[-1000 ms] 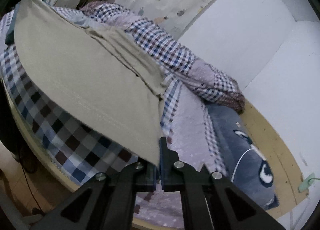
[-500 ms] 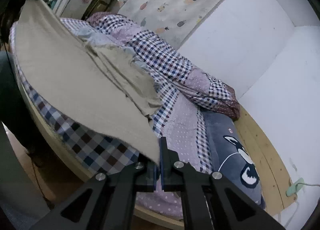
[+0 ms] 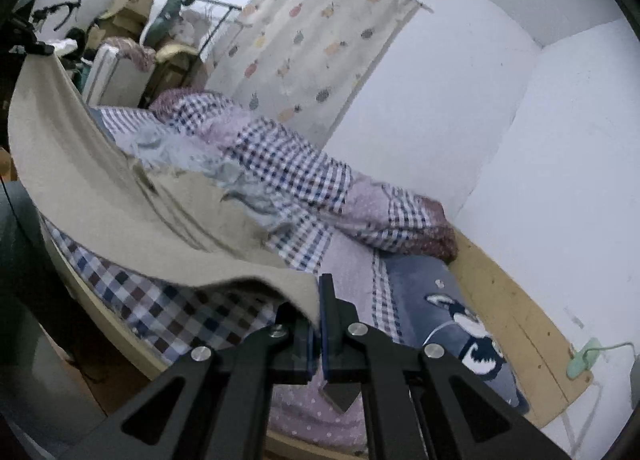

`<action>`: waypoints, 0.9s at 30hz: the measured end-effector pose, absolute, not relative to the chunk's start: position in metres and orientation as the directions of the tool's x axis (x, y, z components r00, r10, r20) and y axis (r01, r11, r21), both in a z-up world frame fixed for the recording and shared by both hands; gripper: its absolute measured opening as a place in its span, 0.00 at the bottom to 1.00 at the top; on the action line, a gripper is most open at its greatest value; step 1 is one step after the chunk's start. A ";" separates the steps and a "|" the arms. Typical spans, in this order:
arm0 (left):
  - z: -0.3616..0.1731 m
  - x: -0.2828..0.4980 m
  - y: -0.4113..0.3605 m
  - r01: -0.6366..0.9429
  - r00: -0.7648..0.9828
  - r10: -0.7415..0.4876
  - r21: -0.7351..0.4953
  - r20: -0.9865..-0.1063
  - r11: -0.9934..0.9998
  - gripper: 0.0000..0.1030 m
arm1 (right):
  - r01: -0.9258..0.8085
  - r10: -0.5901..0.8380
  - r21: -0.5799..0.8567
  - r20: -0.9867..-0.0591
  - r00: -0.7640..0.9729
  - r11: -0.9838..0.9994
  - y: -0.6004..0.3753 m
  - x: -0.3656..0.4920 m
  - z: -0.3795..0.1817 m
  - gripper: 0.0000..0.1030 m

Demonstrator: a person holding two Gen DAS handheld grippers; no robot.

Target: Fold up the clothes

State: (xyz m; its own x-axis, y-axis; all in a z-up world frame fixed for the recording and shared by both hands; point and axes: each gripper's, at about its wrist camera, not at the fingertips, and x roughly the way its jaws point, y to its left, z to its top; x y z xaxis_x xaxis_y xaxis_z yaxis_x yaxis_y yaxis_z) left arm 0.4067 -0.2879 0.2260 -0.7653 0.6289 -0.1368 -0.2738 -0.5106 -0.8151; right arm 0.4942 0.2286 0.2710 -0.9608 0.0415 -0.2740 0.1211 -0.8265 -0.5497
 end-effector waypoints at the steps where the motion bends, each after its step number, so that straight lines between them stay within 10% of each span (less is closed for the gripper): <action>1: 0.231 0.413 -0.289 -0.281 -0.765 0.631 -0.814 -0.129 -0.508 0.00 | 0.114 0.035 -0.546 -0.256 -0.966 -0.830 0.229 0.503 0.277 0.00; 10: 0.274 0.443 -0.294 -0.357 -0.765 0.641 -0.782 -0.070 -0.512 0.00 | 0.123 -0.068 -0.453 -0.136 -0.988 -0.883 0.252 0.543 0.326 0.00; 27: 0.241 0.263 -0.279 -0.129 -0.759 0.598 -0.841 -0.257 -0.525 0.00 | 0.186 -0.048 -0.425 -0.314 -0.948 -0.886 0.261 0.360 0.323 0.00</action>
